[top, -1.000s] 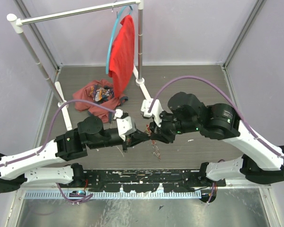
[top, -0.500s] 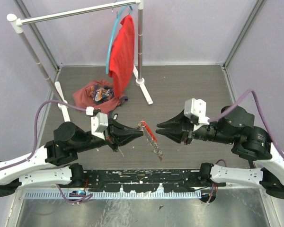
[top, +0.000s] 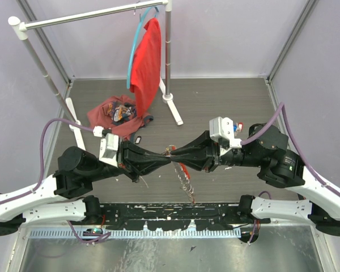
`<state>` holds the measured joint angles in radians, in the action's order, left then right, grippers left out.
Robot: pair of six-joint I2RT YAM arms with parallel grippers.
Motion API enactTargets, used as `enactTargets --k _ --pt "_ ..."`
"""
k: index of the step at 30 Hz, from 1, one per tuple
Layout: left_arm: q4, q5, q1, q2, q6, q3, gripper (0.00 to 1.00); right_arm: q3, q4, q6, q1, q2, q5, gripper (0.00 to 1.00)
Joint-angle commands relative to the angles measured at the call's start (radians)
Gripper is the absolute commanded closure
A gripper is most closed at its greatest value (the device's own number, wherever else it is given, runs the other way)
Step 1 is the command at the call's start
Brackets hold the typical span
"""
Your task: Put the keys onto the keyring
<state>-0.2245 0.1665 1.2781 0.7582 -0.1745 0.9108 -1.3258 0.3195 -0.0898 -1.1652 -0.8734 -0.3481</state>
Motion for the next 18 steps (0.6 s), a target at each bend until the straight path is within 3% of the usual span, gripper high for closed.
enactTargets --k 1,7,13,18 --pt "-0.093 0.026 0.0 -0.005 -0.018 0.017 1.0 0.0 -0.08 0.028 -0.005 0.008 -0.051 0.78" --pt "-0.11 0.021 0.0 -0.008 -0.02 0.014 1.0 0.014 -0.095 0.036 -0.005 0.013 -0.064 0.75" --pt "-0.112 0.031 0.0 -0.006 -0.019 0.018 1.0 0.017 -0.096 0.038 -0.005 0.007 -0.069 0.8" --pt "-0.114 0.033 0.0 -0.005 -0.015 0.019 1.0 0.008 -0.089 0.038 -0.005 -0.005 -0.072 0.92"
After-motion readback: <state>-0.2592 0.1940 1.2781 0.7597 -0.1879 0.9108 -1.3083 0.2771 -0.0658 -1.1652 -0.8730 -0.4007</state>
